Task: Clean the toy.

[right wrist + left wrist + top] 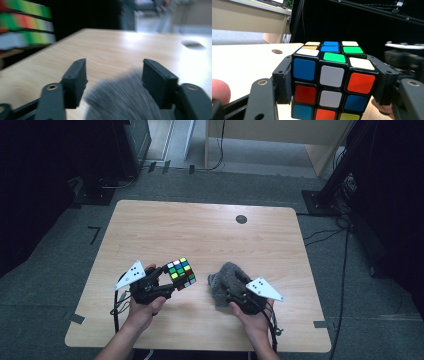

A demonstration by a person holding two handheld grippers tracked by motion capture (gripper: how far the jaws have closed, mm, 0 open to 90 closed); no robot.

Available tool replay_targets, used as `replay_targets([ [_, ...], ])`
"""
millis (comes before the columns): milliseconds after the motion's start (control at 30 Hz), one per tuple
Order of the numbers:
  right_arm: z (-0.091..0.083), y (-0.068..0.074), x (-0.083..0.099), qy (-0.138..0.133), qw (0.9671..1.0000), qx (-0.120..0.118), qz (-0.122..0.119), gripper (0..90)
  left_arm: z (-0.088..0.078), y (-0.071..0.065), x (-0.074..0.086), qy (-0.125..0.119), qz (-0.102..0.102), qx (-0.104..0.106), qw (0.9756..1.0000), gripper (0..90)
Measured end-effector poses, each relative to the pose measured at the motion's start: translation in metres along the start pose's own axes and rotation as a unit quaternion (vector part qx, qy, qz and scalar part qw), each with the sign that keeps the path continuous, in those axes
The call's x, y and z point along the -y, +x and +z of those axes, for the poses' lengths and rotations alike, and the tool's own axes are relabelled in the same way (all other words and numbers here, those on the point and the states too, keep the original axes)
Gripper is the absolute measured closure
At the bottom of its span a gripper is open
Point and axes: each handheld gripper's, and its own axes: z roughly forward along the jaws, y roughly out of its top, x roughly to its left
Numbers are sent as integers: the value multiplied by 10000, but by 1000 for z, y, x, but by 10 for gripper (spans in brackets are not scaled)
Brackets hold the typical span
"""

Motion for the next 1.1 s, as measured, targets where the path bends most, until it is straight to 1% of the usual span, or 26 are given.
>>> replay_targets([
  [33,1,8,-1,-27,9999,-103,-132,312,1,-1,0,7,11,-8,10000,332],
  [67,2,16,-2,-42,9995,-155,-257,291,1,-2,0,24,23,-19,10000,333],
  [100,2,24,-2,-70,9992,-201,-335,268,2,-3,1,28,-7,-17,10000,333],
  [167,4,36,-1,-62,9985,-371,-398,222,4,-5,1,66,-15,-21,10000,332],
  [267,8,52,2,8,9970,-565,-524,208,8,-8,2,110,-58,-35,9999,332],
  [300,10,56,3,-4,9963,-613,-601,210,10,-10,3,147,-69,-39,9999,332],
  [400,14,67,6,16,9948,-671,-767,211,13,-14,4,188,-118,-41,9997,332],
  [467,16,71,7,29,9948,-608,-812,205,16,-16,5,204,-152,-13,9997,332],
  [633,21,75,9,5,9960,-490,-752,198,21,-24,7,345,-191,81,9992,332],
  [667,21,75,9,-39,9959,-465,-781,200,22,-26,8,362,-199,80,9991,332],
  [800,21,79,8,-169,9962,-293,-801,252,25,-32,9,434,-222,85,9988,331],
  [867,21,80,9,-232,9956,-207,-884,291,25,-32,9,459,-203,66,9987,331],
  [900,20,81,9,-273,9956,-174,-885,299,26,-31,9,456,-221,87,9987,331],
  [1033,19,81,9,-282,9957,-101,-874,323,26,-29,10,486,-288,118,9983,330],
  [1100,19,79,9,-282,9961,-133,-829,343,26,-26,9,483,-364,152,9981,329],
])
